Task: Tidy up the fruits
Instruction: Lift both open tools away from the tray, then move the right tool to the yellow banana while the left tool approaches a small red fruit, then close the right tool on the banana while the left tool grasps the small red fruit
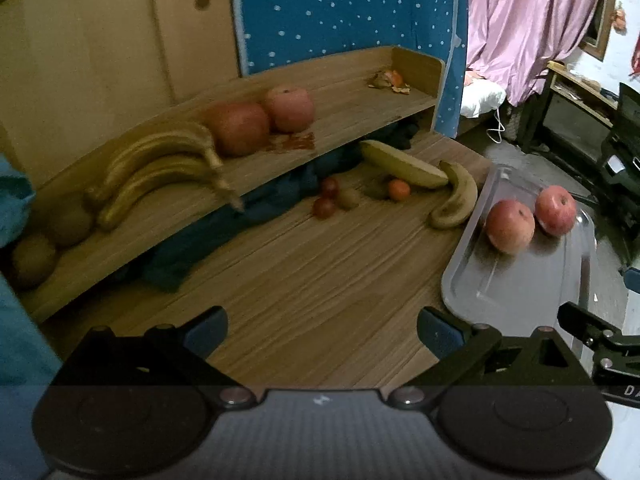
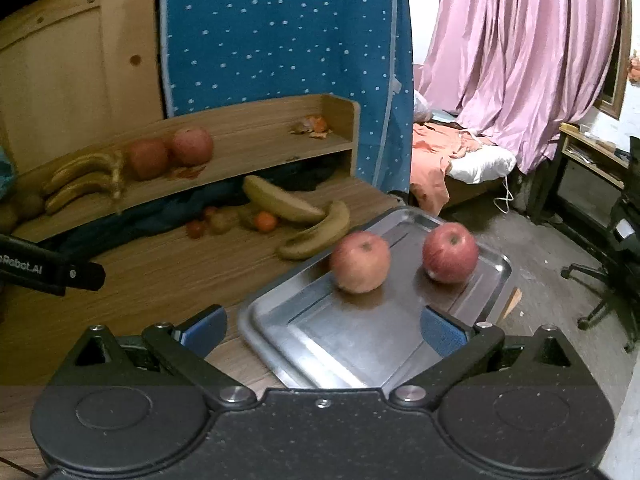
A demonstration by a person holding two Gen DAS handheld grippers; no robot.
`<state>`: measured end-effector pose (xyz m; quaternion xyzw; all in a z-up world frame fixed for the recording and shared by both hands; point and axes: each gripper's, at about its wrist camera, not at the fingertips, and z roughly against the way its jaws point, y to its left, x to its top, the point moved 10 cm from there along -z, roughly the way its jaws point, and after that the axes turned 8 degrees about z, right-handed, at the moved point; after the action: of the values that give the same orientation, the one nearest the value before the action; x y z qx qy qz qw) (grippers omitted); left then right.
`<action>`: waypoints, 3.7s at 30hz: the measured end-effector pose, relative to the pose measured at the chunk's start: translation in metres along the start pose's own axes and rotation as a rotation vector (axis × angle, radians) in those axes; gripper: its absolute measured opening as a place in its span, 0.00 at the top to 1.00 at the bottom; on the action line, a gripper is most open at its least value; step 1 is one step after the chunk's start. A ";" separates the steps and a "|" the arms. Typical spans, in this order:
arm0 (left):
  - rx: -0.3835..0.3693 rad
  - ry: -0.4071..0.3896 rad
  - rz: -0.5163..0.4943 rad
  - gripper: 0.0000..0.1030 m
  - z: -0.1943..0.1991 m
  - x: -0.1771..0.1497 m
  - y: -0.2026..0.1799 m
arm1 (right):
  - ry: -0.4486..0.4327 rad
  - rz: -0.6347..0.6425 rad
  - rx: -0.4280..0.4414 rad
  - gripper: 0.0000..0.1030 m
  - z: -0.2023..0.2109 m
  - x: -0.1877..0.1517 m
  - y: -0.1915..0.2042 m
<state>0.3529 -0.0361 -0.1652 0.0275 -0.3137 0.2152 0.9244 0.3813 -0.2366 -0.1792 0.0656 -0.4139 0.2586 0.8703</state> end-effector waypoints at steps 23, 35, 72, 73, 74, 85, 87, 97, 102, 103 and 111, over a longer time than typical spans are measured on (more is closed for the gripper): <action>0.037 0.032 0.146 0.00 0.029 -0.036 0.100 | 0.021 0.119 0.081 0.01 0.034 0.005 0.079; 0.057 0.035 0.161 0.00 0.013 -0.020 0.089 | 0.006 0.161 0.124 0.01 0.003 0.022 0.066; 0.274 0.143 0.273 0.00 -0.131 0.078 -0.010 | 0.052 0.365 0.367 0.01 -0.198 0.104 -0.018; 0.276 0.145 0.276 0.00 -0.133 0.079 -0.010 | 0.062 0.383 0.364 0.01 -0.202 0.104 -0.017; 0.279 0.147 0.277 0.00 -0.134 0.079 -0.010 | 0.070 0.401 0.360 0.01 -0.206 0.104 -0.016; 0.297 0.174 0.300 0.00 -0.163 0.085 -0.002 | 0.115 0.499 0.373 0.01 -0.240 0.112 -0.006; 0.295 0.179 0.297 0.00 -0.168 0.085 0.000 | 0.118 0.510 0.380 0.01 -0.243 0.112 -0.003; 0.270 0.168 0.236 0.01 -0.188 0.097 -0.004 | 0.116 0.591 0.394 0.10 -0.262 0.114 0.006; 0.260 0.170 0.232 0.11 -0.192 0.097 -0.005 | 0.115 0.621 0.416 0.21 -0.265 0.113 0.011; 0.256 0.172 0.231 0.15 -0.194 0.098 -0.006 | 0.116 0.626 0.423 0.22 -0.264 0.113 0.012; 0.213 0.178 0.235 0.36 -0.196 0.097 -0.012 | 0.119 0.623 0.492 0.46 -0.262 0.112 0.022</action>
<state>0.5378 0.0264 -0.2643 0.0692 -0.2072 0.3552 0.9089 0.6094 -0.0875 -0.2669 0.1281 -0.2888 0.6050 0.7309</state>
